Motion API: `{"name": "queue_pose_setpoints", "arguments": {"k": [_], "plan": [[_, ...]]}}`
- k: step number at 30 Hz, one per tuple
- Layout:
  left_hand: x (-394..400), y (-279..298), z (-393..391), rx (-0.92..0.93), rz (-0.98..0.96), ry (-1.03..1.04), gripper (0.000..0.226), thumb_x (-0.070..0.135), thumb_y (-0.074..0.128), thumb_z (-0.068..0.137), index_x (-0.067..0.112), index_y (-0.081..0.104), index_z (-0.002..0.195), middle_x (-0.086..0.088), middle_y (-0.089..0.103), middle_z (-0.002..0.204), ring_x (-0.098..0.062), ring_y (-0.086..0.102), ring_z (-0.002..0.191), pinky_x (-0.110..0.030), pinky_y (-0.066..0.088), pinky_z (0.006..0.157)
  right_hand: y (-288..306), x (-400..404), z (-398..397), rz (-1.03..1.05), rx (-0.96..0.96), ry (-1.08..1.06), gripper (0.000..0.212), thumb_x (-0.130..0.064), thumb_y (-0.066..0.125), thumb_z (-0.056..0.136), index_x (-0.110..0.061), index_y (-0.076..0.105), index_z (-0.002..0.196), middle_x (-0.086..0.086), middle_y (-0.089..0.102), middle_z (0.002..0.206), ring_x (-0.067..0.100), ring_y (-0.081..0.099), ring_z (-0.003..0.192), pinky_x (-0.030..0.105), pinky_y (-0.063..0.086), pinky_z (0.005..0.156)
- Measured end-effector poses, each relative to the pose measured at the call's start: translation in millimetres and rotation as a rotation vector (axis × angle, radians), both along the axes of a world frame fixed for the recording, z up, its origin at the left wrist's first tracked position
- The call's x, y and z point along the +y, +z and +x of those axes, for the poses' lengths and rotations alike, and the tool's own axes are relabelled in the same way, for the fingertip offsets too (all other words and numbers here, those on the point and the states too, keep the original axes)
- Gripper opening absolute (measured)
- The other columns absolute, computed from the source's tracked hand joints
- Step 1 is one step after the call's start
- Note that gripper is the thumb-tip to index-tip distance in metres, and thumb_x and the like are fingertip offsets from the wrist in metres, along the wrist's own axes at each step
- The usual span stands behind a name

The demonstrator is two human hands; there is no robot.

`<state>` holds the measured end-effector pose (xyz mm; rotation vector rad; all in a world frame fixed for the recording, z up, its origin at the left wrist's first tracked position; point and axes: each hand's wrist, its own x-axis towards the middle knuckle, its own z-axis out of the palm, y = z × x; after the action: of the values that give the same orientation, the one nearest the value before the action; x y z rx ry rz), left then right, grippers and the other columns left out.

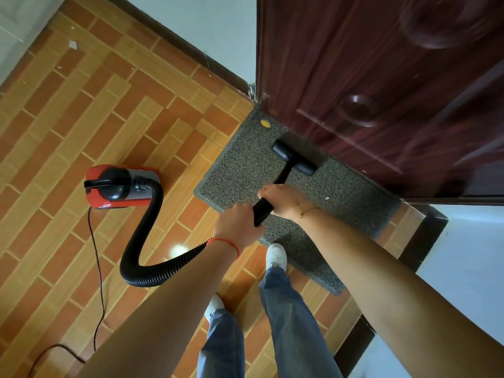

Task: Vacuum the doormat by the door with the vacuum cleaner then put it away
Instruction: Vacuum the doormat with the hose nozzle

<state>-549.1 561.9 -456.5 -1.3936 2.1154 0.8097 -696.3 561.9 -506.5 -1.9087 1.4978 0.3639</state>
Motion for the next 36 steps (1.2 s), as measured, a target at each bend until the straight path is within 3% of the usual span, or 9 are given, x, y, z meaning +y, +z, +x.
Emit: {"name": "queue_pose_setpoints", "arguments": {"k": [11, 15, 22, 29, 36], "plan": [[50, 9, 156, -0.085, 0.0, -0.05, 0.024, 0.035, 0.053, 0.086, 0.015, 0.056, 0.098, 0.002, 0.051, 0.07, -0.017, 0.054, 0.058, -0.028, 0.044, 0.049, -7, 50, 158, -0.009, -0.032, -0.006, 0.013, -0.009, 0.049, 0.092, -0.01, 0.056, 0.103, 0.008, 0.062, 0.103, 0.028, 0.065, 0.092, 0.036, 0.05, 0.065], [66, 15, 209, -0.1, -0.001, -0.038, 0.022, 0.035, 0.054, 0.087, 0.015, 0.055, 0.097, 0.002, 0.054, 0.072, -0.017, 0.055, 0.06, -0.027, 0.044, 0.049, -5, 65, 213, -0.022, -0.029, 0.022, 0.011, -0.011, 0.05, 0.093, -0.009, 0.055, 0.103, 0.008, 0.059, 0.105, 0.027, 0.064, 0.091, 0.032, 0.041, 0.061], [88, 21, 287, -0.135, -0.026, -0.038, 0.026, 0.036, 0.054, 0.085, 0.017, 0.056, 0.103, 0.002, 0.054, 0.074, -0.018, 0.059, 0.065, -0.03, 0.051, 0.056, 4, 83, 292, -0.016, -0.049, 0.07, 0.018, -0.004, 0.052, 0.092, -0.008, 0.054, 0.11, 0.01, 0.058, 0.108, 0.029, 0.063, 0.093, 0.032, 0.042, 0.064], [99, 19, 328, -0.136, -0.058, -0.021, 0.026, 0.035, 0.054, 0.085, 0.017, 0.056, 0.103, 0.002, 0.051, 0.073, -0.018, 0.057, 0.065, -0.028, 0.048, 0.055, 2, 91, 332, -0.026, -0.077, 0.056, 0.017, -0.006, 0.054, 0.09, -0.009, 0.056, 0.107, 0.009, 0.061, 0.104, 0.028, 0.065, 0.09, 0.036, 0.053, 0.069], [98, 13, 315, -0.13, -0.052, -0.04, 0.027, 0.036, 0.053, 0.086, 0.017, 0.055, 0.105, 0.002, 0.054, 0.074, -0.017, 0.06, 0.066, -0.029, 0.052, 0.058, -3, 90, 317, -0.043, -0.071, 0.081, 0.022, -0.004, 0.056, 0.089, -0.009, 0.054, 0.111, 0.009, 0.06, 0.108, 0.027, 0.064, 0.094, 0.031, 0.045, 0.065]]}}
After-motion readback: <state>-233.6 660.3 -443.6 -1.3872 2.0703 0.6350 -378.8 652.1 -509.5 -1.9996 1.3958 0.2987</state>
